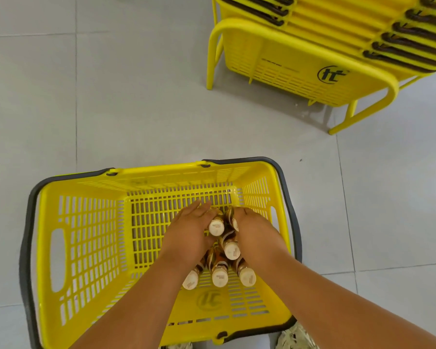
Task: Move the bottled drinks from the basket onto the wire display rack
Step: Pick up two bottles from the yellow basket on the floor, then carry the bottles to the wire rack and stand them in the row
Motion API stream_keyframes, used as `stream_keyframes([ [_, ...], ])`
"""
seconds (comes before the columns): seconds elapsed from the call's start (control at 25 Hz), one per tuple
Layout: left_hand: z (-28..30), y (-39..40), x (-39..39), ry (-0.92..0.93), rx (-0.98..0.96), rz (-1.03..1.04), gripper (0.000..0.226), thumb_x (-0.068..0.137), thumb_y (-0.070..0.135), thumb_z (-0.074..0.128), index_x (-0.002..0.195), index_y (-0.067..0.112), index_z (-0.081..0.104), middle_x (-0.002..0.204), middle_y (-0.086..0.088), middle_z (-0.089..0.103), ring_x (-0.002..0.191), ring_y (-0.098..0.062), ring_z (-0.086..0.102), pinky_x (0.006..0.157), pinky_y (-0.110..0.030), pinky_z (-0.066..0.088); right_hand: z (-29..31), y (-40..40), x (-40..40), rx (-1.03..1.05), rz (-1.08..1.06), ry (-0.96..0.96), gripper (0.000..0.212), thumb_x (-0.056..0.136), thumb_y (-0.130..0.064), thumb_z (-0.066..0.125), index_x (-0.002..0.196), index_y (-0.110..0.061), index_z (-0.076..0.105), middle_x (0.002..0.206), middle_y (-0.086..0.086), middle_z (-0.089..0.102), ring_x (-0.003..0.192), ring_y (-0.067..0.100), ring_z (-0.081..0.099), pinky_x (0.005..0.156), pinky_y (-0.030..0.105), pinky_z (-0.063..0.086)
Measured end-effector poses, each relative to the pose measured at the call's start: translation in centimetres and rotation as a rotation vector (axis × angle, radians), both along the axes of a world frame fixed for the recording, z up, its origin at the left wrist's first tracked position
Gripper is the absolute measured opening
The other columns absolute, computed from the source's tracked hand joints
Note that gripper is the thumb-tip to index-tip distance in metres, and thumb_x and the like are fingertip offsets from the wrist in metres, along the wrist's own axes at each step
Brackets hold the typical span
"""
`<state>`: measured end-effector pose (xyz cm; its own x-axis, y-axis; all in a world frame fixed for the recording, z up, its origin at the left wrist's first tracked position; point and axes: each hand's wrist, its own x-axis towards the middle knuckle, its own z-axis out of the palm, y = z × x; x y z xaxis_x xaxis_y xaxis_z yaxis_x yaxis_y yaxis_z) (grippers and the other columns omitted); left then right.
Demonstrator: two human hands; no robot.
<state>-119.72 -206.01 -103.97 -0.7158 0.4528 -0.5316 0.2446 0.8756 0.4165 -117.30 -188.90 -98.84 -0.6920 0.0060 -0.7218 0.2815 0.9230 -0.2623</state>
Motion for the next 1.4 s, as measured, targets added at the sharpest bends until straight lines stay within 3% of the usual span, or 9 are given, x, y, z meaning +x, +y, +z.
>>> stream_keyframes([
  [0.16,1.9,-0.7,1.5,-0.002,0.136,0.061,0.064,0.090,0.025,0.073,0.149,0.030,0.050,0.161,0.012,0.039,0.155,-0.018,0.022,0.124,-0.036,0.010,1.3,-0.2,0.3,-0.002,-0.092,0.033,0.019,0.102,-0.012,0.048,0.120,-0.017,0.051,0.109,0.005,0.062,0.086,0.019,0.055,0.070,0.030,0.045],
  [0.36,10.6,-2.1,3.7,0.019,0.291,0.241,0.055,0.090,0.028,0.075,0.143,0.026,0.058,0.155,0.010,0.048,0.152,-0.015,0.030,0.122,-0.040,0.030,9.4,-0.1,1.1,-0.068,-0.187,0.145,0.028,0.099,-0.025,0.057,0.126,-0.015,0.056,0.117,0.007,0.063,0.105,0.026,0.061,0.074,0.030,0.043],
  [0.48,19.1,-2.7,3.3,0.067,0.333,0.334,0.050,0.092,0.032,0.074,0.140,0.029,0.060,0.150,0.017,0.051,0.149,-0.005,0.032,0.115,-0.028,0.034,17.7,0.1,1.1,-0.128,-0.278,0.230,0.027,0.097,-0.027,0.060,0.122,-0.017,0.059,0.115,0.005,0.062,0.103,0.026,0.060,0.075,0.032,0.044],
  [0.64,32.7,-3.1,1.1,0.105,0.383,0.405,0.048,0.092,0.031,0.075,0.137,0.039,0.059,0.146,0.022,0.055,0.144,0.004,0.037,0.113,-0.027,0.040,31.0,0.5,0.2,-0.221,-0.387,0.341,0.031,0.091,-0.023,0.066,0.121,-0.019,0.063,0.114,0.000,0.063,0.099,0.022,0.060,0.073,0.028,0.042],
  [0.76,44.2,-3.1,0.1,0.155,0.416,0.501,0.045,0.090,0.030,0.077,0.132,0.037,0.063,0.127,0.037,0.058,0.121,0.023,0.047,0.099,-0.006,0.039,42.0,1.0,0.1,-0.260,-0.427,0.422,0.031,0.089,-0.024,0.069,0.119,-0.021,0.062,0.111,-0.004,0.061,0.095,0.017,0.058,0.077,0.030,0.048],
  [0.84,52.2,-3.2,0.1,0.167,0.448,0.587,0.041,0.089,0.034,0.078,0.126,0.041,0.065,0.115,0.040,0.062,0.111,0.022,0.053,0.088,0.001,0.037,49.6,1.4,0.3,-0.312,-0.451,0.528,0.030,0.087,-0.021,0.073,0.114,-0.022,0.062,0.109,-0.007,0.060,0.095,0.013,0.057,0.078,0.025,0.046],
  [1.04,66.5,-4.1,0.0,0.185,0.589,0.710,0.035,0.087,0.033,0.080,0.117,0.046,0.067,0.111,0.031,0.070,0.110,0.012,0.061,0.090,-0.005,0.042,64.6,1.5,0.6,-0.457,-0.511,0.825,0.038,0.080,-0.018,0.084,0.100,-0.040,0.059,0.099,-0.016,0.063,0.097,-0.003,0.059,0.080,0.006,0.042],
  [1.16,73.1,-5.1,-0.7,0.204,0.719,0.746,0.036,0.085,0.018,0.082,0.113,0.039,0.071,0.104,0.025,0.075,0.106,0.000,0.069,0.092,-0.025,0.053,71.0,1.4,0.0,-0.556,-0.519,0.930,0.035,0.078,-0.015,0.087,0.100,-0.036,0.068,0.101,-0.016,0.066,0.099,0.006,0.063,0.082,0.015,0.047],
  [1.4,86.2,-7.4,-2.2,0.359,0.800,0.714,0.022,0.082,0.023,0.082,0.102,0.025,0.072,0.097,0.012,0.076,0.095,-0.005,0.072,0.088,-0.030,0.054,81.7,1.7,-2.3,-0.740,-0.426,0.901,0.022,0.080,-0.012,0.085,0.093,-0.027,0.076,0.094,-0.010,0.076,0.093,0.009,0.071,0.085,0.026,0.056],
])
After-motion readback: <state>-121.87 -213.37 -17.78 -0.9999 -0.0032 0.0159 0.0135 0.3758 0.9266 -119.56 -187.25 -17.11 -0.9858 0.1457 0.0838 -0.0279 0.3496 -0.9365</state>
